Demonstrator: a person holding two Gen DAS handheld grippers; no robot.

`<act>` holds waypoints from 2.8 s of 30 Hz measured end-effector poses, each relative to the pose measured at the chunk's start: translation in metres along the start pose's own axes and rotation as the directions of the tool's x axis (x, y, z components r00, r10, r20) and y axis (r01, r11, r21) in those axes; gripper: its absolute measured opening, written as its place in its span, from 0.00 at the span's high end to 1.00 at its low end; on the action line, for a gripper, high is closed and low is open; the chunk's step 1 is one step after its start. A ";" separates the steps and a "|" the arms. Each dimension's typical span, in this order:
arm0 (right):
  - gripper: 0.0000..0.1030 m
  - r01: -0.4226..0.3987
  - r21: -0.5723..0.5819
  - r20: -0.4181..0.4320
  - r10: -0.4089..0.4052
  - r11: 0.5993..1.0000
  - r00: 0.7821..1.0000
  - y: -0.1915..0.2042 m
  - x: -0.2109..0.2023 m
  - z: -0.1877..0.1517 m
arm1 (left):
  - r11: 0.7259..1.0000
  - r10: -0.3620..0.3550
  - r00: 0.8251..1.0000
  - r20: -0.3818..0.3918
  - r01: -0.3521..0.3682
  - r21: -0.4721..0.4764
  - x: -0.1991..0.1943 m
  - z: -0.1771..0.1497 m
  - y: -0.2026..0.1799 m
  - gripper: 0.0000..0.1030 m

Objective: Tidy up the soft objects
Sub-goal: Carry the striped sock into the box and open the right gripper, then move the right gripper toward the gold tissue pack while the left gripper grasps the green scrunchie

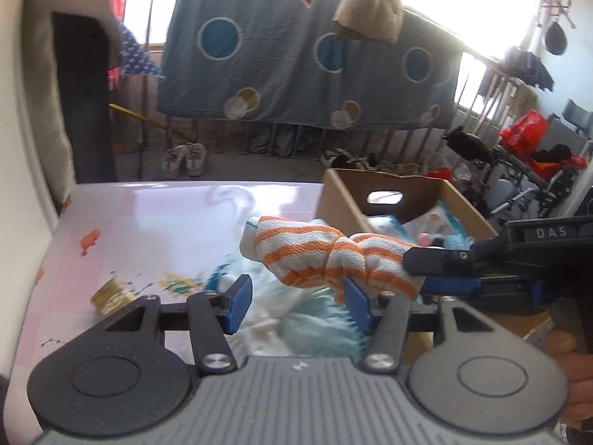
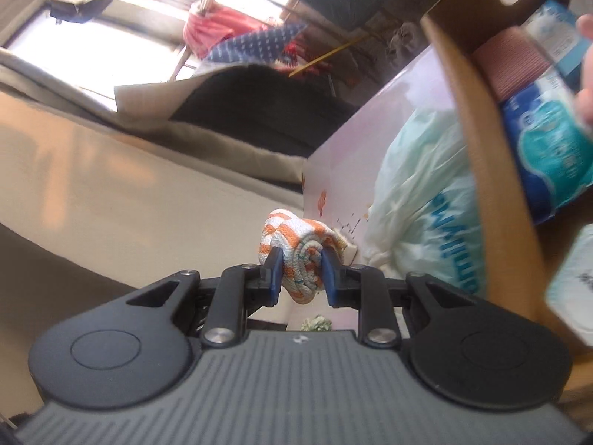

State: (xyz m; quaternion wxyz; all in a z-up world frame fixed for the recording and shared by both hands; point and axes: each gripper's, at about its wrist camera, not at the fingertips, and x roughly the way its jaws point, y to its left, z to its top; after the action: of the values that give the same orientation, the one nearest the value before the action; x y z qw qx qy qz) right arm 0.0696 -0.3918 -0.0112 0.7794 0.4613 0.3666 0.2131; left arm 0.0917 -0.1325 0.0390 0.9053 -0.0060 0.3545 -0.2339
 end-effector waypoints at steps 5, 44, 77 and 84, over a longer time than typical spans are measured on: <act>0.79 0.056 0.035 0.151 -0.061 0.998 0.987 -0.030 -0.088 0.009 | 0.984 -0.131 0.991 -0.024 0.133 0.120 0.032 0.010 -0.085 0.43; 0.75 0.735 -0.443 0.109 -0.783 0.514 0.613 -0.082 -0.109 0.090 | 0.988 -0.089 0.993 -0.079 0.098 0.119 0.045 -0.007 -0.081 0.40; 0.33 0.579 -0.430 0.092 -0.604 0.693 0.792 -0.017 -0.045 0.069 | 0.925 0.377 0.924 -0.072 -0.371 0.077 -0.035 -0.086 0.087 0.23; 0.25 0.322 -0.551 -0.065 -0.424 0.770 0.903 0.047 0.057 0.043 | 0.901 0.434 0.891 -0.136 -0.433 0.032 -0.038 -0.109 0.123 0.22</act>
State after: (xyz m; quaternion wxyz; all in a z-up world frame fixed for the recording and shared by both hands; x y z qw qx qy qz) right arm 0.1394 -0.3557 0.0215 0.8646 0.1251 0.4490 0.1875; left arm 0.0487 0.0099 -0.0398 0.9076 0.0898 0.4093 -0.0262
